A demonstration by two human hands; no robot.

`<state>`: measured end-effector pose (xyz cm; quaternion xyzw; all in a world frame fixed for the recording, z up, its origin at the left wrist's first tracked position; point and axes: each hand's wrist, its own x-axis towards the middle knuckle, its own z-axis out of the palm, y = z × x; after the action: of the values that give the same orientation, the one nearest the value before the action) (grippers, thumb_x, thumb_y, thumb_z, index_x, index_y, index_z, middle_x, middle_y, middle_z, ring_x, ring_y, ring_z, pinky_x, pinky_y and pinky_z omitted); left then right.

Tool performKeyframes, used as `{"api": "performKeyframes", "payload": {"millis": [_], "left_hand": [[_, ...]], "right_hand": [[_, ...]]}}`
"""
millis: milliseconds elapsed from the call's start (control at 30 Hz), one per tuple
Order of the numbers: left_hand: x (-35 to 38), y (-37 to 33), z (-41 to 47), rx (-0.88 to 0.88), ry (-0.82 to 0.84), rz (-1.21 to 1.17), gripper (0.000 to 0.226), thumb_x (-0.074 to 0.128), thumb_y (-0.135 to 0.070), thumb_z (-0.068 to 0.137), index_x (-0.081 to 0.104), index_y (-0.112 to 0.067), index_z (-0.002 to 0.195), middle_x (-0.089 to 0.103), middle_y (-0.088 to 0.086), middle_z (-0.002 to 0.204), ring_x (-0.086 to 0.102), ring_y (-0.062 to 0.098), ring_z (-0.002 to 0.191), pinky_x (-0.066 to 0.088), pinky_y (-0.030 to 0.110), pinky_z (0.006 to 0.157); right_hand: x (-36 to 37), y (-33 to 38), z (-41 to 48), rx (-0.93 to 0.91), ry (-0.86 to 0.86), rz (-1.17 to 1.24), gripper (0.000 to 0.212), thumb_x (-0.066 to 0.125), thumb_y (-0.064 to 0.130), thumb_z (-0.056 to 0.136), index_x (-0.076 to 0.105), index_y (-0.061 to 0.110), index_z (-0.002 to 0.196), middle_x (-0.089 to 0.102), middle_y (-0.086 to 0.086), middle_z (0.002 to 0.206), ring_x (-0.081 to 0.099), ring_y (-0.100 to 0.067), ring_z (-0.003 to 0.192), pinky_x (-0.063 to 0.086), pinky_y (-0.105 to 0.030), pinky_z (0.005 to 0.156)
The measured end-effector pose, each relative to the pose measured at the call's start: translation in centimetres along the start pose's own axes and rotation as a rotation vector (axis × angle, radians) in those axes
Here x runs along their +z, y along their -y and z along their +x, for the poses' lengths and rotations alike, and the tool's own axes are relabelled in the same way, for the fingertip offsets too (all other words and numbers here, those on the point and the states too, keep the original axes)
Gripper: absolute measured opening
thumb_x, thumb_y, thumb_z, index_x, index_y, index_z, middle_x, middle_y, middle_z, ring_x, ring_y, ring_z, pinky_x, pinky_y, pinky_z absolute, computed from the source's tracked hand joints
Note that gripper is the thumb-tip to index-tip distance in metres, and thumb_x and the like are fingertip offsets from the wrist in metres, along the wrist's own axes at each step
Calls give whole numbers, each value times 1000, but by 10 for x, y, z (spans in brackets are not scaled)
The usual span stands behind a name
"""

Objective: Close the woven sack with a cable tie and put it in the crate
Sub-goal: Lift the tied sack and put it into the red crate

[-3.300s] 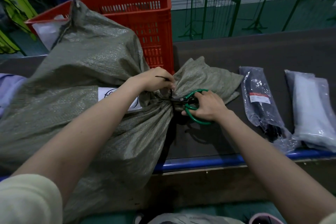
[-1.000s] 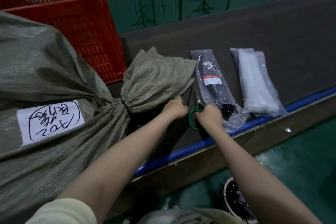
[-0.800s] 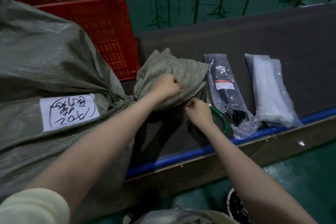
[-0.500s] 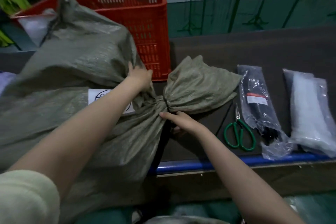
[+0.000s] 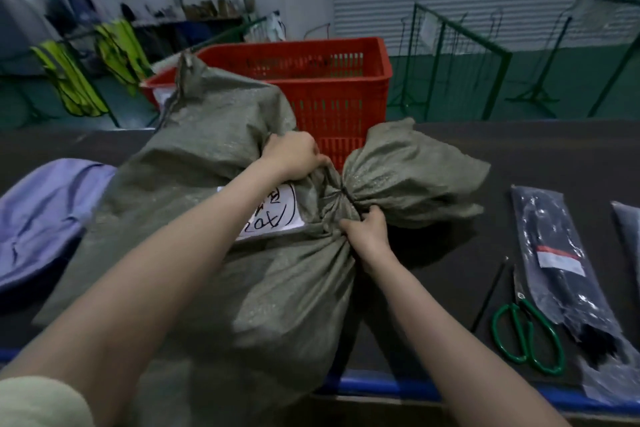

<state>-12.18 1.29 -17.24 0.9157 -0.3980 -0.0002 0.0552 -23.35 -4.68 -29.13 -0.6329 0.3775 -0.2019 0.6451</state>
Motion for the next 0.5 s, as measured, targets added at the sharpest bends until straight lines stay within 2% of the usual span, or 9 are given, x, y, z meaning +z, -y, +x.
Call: {"api": "performKeyframes", "payload": {"millis": [33,100,167,267,367,433,500], "left_hand": [[-14,10,-1,-16,-46,-60,41,50,-48,88,71,-13,93,69,10,98,60,30,105,41,39,91],[-37,27,0,-45,-137,-193,39,53,-49,86,68,-15,77,65,7,78,63,29,90,47,37,79],[-57,44,0,-77,-242,-319,40,54,-49,85,69,-13,76,67,8,75,65,29,79,51,38,74],[-79,64,1,-114,-402,-428,39,52,-47,87,67,-13,74,60,3,65,57,25,69,43,34,63],[-92,84,0,-170,-530,-519,36,50,-47,88,61,-18,70,49,-4,54,46,17,55,33,29,54],[-95,97,-1,-191,-604,-602,40,49,-46,89,57,-15,66,45,-4,51,41,16,50,29,28,55],[-98,106,-5,-205,-672,-661,43,49,-44,90,53,-15,59,43,-4,51,40,15,50,28,29,55]], "right_hand": [[4,14,5,-49,13,3,24,65,3,69,49,18,75,66,-22,109,63,-33,103,50,-47,95],[10,44,14,-150,25,-26,17,63,9,68,58,12,84,67,-21,109,63,-33,103,49,-48,96],[19,79,19,-238,46,-73,30,58,11,70,61,3,99,67,-20,110,62,-33,105,48,-48,98],[33,128,17,-330,73,-153,29,53,7,79,61,-2,106,66,-19,112,60,-33,107,48,-42,96],[48,165,12,-411,75,-296,30,50,10,86,59,-5,110,63,-20,113,58,-32,108,45,-33,86],[58,182,10,-455,84,-387,30,49,11,87,60,-7,108,63,-22,111,57,-33,107,38,-27,76],[66,198,6,-485,102,-482,30,48,12,87,59,-6,108,61,-20,108,56,-34,108,36,-26,75]]}}
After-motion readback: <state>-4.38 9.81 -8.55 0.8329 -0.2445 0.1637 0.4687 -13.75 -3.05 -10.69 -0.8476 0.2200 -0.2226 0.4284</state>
